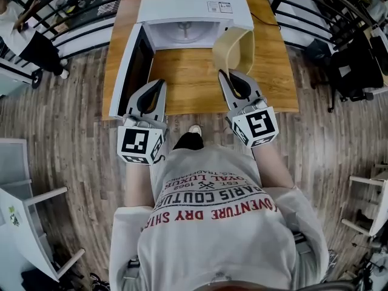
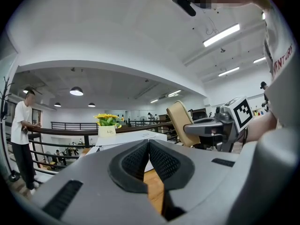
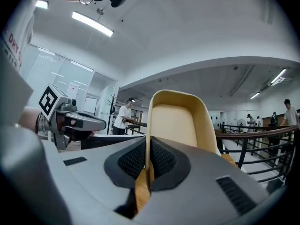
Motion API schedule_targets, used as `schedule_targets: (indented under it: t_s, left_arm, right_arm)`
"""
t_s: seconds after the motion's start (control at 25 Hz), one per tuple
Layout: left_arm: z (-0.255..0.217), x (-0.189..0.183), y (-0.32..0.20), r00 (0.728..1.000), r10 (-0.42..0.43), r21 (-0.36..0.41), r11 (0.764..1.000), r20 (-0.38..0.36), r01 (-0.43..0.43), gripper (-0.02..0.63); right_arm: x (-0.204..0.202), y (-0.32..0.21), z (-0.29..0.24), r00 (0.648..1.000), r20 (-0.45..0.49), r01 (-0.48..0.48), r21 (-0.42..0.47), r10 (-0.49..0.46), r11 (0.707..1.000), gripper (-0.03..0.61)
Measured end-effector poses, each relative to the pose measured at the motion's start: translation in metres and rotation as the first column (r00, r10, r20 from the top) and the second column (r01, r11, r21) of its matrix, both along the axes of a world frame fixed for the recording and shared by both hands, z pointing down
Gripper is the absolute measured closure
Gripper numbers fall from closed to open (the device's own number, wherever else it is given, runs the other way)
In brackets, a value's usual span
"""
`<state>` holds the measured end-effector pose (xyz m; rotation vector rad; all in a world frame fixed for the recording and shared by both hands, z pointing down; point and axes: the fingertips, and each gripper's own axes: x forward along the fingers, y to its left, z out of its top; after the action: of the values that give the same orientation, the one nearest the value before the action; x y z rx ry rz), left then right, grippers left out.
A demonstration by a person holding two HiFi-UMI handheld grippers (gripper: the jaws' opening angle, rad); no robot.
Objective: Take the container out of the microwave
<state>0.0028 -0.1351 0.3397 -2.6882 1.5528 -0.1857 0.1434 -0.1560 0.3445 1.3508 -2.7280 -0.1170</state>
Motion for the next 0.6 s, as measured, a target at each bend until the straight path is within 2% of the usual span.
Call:
schedule_targets:
  t_s: [0.24, 0.6]
  left_arm:
    - [-0.002, -0.002, 0.003, 1.000, 0.004, 0.000, 1.000, 0.000, -0.004, 0.597]
    - [-0.007, 0.002, 0.015, 1.000, 0.007, 0.011, 1.000, 0.004, -0.007, 0.597]
  right_arm:
    - [0.003, 0.003, -0.005, 0.999, 0.002, -0.045, 0.016, 0.045, 0.999, 0.549]
    - [0.005, 0.018, 0.003, 0.998, -0.002, -0.061, -0.028, 0.061, 0.998, 0.549]
